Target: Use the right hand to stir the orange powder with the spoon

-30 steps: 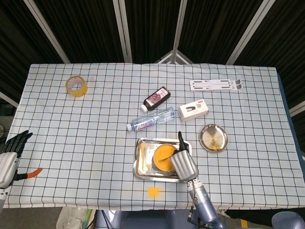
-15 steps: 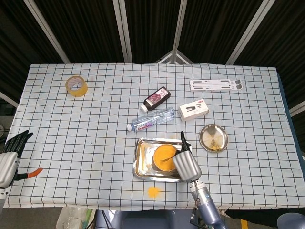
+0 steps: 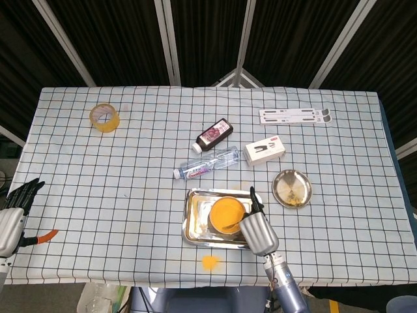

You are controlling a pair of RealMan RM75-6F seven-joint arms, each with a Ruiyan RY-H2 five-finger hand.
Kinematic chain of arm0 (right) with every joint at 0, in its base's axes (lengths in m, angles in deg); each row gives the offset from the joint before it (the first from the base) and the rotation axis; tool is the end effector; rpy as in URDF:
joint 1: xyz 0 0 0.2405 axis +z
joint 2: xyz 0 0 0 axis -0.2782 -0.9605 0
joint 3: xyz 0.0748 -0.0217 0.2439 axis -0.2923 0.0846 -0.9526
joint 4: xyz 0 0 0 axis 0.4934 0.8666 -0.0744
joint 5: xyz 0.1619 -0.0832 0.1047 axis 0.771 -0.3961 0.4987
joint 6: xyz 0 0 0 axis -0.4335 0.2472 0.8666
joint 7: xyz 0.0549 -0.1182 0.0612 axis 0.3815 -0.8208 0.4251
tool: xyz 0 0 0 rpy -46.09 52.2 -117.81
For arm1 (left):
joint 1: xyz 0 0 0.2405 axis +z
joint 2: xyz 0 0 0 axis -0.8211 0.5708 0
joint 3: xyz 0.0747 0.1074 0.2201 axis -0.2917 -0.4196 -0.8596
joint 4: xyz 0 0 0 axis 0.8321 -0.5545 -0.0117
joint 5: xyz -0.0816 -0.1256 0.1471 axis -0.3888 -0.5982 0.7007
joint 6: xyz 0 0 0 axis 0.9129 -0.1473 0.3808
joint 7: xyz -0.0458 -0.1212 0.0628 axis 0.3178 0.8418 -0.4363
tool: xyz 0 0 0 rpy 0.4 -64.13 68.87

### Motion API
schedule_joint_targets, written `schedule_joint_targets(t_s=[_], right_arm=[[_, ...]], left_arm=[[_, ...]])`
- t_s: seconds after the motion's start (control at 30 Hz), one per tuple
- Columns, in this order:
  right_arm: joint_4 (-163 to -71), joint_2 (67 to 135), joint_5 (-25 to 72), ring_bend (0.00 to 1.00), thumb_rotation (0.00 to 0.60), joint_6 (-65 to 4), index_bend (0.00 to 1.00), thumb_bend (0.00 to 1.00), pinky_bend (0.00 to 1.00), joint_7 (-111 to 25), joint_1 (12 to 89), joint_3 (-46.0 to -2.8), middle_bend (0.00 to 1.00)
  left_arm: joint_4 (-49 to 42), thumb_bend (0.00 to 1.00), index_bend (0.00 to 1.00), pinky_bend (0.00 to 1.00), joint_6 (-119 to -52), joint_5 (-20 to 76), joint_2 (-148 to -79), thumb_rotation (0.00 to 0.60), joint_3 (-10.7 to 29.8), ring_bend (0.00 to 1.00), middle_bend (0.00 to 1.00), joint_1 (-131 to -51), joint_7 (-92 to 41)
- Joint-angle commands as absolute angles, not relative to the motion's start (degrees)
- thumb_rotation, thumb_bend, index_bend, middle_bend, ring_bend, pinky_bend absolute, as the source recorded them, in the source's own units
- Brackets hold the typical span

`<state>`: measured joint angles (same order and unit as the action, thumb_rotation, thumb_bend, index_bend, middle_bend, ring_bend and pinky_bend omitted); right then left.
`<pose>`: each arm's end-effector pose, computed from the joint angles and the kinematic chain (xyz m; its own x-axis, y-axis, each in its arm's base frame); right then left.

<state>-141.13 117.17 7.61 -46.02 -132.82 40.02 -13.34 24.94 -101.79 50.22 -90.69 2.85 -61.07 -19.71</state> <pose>-0.1341 -0.2077 -0.0362 0.9293 0.1909 0.3162 -0.2484 -0.3103 0.9176 -0.2938 0.1783 0.1565 0.2230 0.1015 0.9695 0.9738 0.0224 -0.2264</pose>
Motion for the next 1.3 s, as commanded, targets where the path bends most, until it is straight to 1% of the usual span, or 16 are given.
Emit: schedule_joint_targets(t_s=[0.03,0.23,0.57,0.77,1.1,1.23,1.3], right_arm=[[-141.1,117.3,8.0,0.43,0.600,-45.8,0.83,0.90,0.00,-132.9,39.8,-13.3,0.75],[-139.4,118.2,9.0,0.43,0.600,-45.2,0.83,0.90,0.00,-132.5,39.9,-14.0,0.75],[-135.8,120.1,10.8,0.43,0.600,-44.5,0.83,0.90,0.00,-131.8,40.9,-16.8,0.75],[-134.7,120.4,10.3,0.43,0.600,-44.9,0.83,0.90,0.00,-129.9,41.6,-18.2,0.75],[-139.5,117.1,8.6,0.43,0.600,-46.6,0.83,0.90,0.00,-130.4,41.5,-18.1,0.75],[-139.4,116.1,9.0,0.43,0.600,-46.8,0.83,0.90,0.00,-132.1,41.0,-17.1,0.75],[-139.2,116.1,9.1,0.43,0.600,-47.0,0.83,0.90,0.00,-130.7,40.6,-17.1,0.75]], left_arm=[[25.0,0.00,0.00,0.00,-101.8,50.2,-90.7,0.600,2.9,0.00,0.00,-61.1,-19.7],[24.9,0.00,0.00,0.00,-101.8,50.2,-90.7,0.600,2.9,0.00,0.00,-61.1,-19.6],[24.9,0.00,0.00,0.00,-101.7,49.9,-90.4,0.600,3.1,0.00,0.00,-61.1,-18.9],[24.9,0.00,0.00,0.00,-101.8,49.7,-90.3,0.600,3.2,0.00,0.00,-61.1,-18.5],[24.9,0.00,0.00,0.00,-101.8,49.8,-90.4,0.600,3.1,0.00,0.00,-61.0,-18.7],[24.9,0.00,0.00,0.00,-101.9,49.8,-90.4,0.600,3.1,0.00,0.00,-61.0,-18.8],[24.9,0.00,0.00,0.00,-101.9,49.8,-90.4,0.600,3.1,0.00,0.00,-61.0,-19.0]])
